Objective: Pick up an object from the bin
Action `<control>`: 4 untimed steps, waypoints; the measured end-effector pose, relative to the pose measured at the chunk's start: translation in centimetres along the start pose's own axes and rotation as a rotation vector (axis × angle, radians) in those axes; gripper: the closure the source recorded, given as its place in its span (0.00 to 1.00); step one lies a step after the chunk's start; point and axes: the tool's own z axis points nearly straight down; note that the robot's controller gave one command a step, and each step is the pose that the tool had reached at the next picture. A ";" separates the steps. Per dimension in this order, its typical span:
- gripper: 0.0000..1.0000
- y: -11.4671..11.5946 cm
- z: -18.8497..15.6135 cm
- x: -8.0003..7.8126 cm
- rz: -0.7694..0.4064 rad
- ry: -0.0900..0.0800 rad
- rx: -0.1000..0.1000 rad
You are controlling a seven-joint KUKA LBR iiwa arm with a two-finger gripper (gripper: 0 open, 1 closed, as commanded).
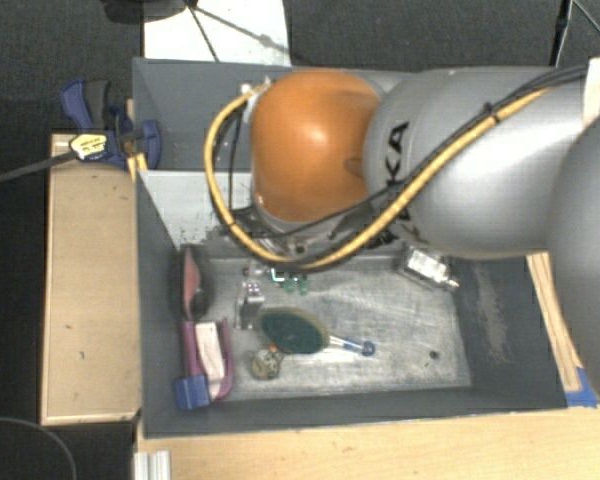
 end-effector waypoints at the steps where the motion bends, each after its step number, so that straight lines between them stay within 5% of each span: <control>1: 0.00 -5.8 14.0 5.3 -0.036 0.002 0.003; 2: 0.00 -9.7 11.6 3.2 0.027 -0.011 0.000; 3: 1.00 -9.5 11.7 3.3 0.030 -0.008 -0.002; 4: 1.00 -8.8 14.2 3.0 -0.029 -0.023 -0.005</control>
Offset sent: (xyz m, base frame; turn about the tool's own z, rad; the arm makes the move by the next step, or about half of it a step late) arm -0.0514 -0.0559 -0.1360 -0.0378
